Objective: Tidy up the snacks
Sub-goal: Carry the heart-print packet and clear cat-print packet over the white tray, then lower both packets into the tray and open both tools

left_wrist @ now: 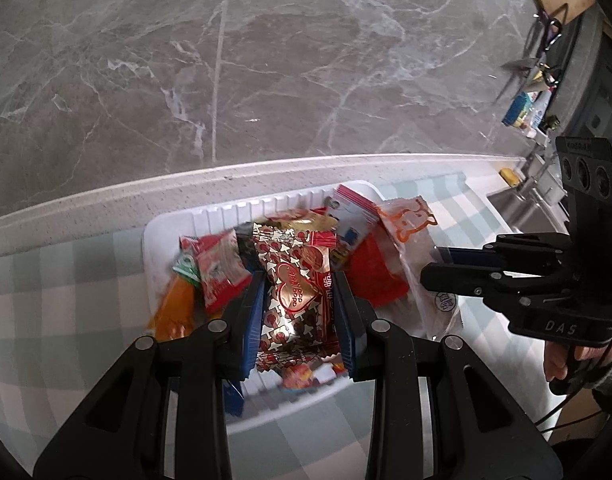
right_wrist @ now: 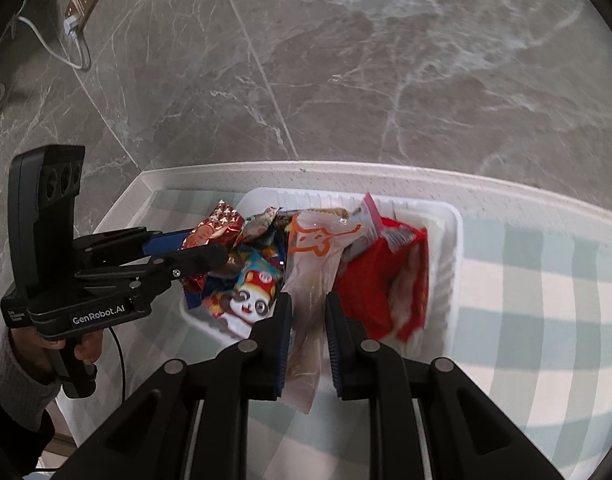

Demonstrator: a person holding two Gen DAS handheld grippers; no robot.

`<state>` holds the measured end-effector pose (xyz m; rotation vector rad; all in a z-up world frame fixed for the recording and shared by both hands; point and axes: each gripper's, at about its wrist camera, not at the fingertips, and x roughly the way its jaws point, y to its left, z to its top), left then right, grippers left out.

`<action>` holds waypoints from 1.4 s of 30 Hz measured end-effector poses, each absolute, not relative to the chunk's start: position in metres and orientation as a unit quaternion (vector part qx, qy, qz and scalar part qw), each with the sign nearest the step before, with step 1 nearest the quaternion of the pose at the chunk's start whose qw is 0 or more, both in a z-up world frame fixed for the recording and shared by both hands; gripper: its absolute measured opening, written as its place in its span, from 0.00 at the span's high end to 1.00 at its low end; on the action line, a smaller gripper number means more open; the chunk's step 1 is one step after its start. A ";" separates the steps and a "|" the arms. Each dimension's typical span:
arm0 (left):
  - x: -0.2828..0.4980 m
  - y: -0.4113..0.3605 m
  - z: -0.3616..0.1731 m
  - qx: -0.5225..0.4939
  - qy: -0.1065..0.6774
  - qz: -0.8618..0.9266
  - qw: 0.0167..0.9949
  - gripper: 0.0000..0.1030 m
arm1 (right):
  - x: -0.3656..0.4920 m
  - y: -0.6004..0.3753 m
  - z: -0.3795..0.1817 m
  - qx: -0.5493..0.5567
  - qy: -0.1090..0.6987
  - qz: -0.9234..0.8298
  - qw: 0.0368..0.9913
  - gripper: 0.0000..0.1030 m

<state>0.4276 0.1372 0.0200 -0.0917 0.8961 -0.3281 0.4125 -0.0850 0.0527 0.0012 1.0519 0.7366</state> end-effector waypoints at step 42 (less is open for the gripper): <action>0.460 0.133 0.000 -0.015 0.427 -0.065 0.902 0.37 | 0.419 -0.064 0.044 -0.065 0.458 0.339 0.819 0.60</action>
